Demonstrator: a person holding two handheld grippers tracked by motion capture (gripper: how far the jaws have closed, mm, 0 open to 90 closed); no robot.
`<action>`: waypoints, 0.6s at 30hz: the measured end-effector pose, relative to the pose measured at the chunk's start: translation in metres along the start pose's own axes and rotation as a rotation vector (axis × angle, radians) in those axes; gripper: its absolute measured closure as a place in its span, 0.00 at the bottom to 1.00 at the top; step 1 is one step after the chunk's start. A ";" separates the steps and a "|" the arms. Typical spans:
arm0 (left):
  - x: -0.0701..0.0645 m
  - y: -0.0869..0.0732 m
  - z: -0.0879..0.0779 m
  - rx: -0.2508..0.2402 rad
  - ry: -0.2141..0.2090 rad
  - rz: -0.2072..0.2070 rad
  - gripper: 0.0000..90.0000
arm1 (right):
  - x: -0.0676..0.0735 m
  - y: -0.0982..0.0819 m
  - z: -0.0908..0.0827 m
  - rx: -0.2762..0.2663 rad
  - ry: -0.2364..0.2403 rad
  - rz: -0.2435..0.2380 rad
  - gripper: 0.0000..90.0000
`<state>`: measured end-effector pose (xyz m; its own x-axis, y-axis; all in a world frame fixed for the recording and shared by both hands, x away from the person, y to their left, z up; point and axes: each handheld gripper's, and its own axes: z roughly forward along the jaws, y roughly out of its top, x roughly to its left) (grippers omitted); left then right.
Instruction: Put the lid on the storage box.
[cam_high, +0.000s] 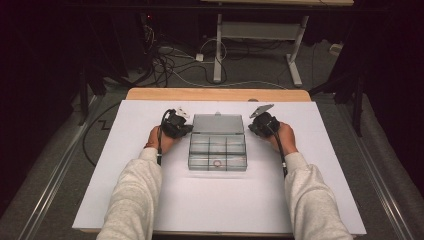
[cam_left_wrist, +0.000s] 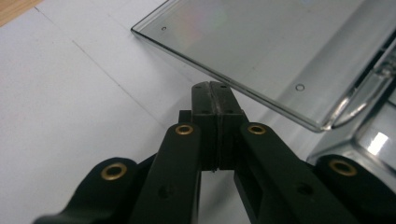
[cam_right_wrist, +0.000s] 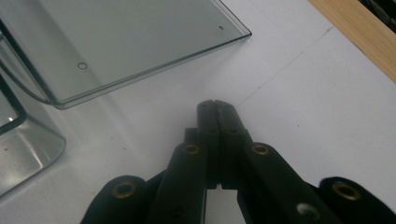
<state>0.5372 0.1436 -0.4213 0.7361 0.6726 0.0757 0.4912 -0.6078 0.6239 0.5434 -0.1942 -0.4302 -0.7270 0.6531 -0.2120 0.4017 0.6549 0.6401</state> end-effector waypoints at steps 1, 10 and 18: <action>0.000 0.001 0.000 0.001 0.001 0.000 0.97 | 0.000 0.001 0.000 0.003 -0.001 -0.005 1.00; 0.000 0.001 0.003 -0.011 0.005 -0.024 0.97 | 0.007 0.014 0.009 0.006 0.017 -0.040 1.00; -0.002 0.002 0.006 -0.033 0.030 -0.043 0.97 | 0.010 0.017 0.013 -0.023 0.017 0.007 1.00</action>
<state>0.5397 0.1383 -0.4248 0.6999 0.7107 0.0714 0.5061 -0.5639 0.6526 0.5507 -0.1717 -0.4310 -0.7335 0.6512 -0.1948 0.3946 0.6413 0.6581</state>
